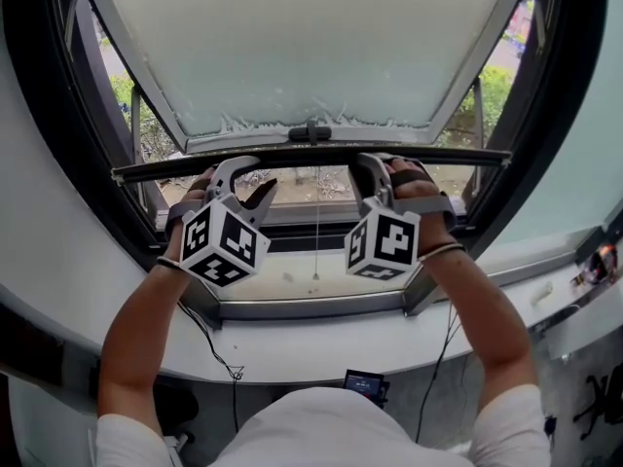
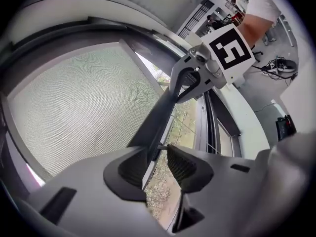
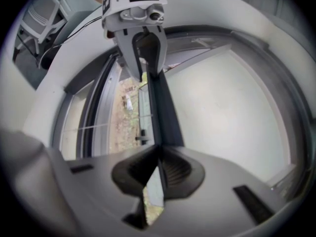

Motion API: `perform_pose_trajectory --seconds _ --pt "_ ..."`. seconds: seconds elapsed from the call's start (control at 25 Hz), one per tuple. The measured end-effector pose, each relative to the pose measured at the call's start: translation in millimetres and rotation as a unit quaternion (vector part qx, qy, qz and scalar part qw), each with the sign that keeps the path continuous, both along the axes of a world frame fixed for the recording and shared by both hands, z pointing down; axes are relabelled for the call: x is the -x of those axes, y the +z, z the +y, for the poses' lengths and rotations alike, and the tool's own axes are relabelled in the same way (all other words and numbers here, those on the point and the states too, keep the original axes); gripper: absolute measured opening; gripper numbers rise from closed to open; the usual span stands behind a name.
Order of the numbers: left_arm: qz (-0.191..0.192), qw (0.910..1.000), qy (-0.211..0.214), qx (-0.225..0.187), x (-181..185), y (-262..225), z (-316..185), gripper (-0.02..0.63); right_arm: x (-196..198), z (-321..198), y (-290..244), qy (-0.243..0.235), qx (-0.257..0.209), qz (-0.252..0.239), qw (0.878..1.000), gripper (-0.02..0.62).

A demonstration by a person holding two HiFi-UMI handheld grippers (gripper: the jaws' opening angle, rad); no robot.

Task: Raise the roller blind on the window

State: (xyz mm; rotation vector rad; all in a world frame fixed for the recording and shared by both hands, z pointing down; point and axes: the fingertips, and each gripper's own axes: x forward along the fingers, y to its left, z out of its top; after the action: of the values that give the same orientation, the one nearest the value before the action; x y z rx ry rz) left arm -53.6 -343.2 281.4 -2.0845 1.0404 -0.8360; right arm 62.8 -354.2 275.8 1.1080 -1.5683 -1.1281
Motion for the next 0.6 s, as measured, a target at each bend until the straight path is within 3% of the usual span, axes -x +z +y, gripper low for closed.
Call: perform_pose_trajectory --seconds 0.6 --pt "0.001 0.9999 0.003 -0.011 -1 -26 1 0.140 -1 1 -27 -0.008 -0.024 -0.011 1.000 0.043"
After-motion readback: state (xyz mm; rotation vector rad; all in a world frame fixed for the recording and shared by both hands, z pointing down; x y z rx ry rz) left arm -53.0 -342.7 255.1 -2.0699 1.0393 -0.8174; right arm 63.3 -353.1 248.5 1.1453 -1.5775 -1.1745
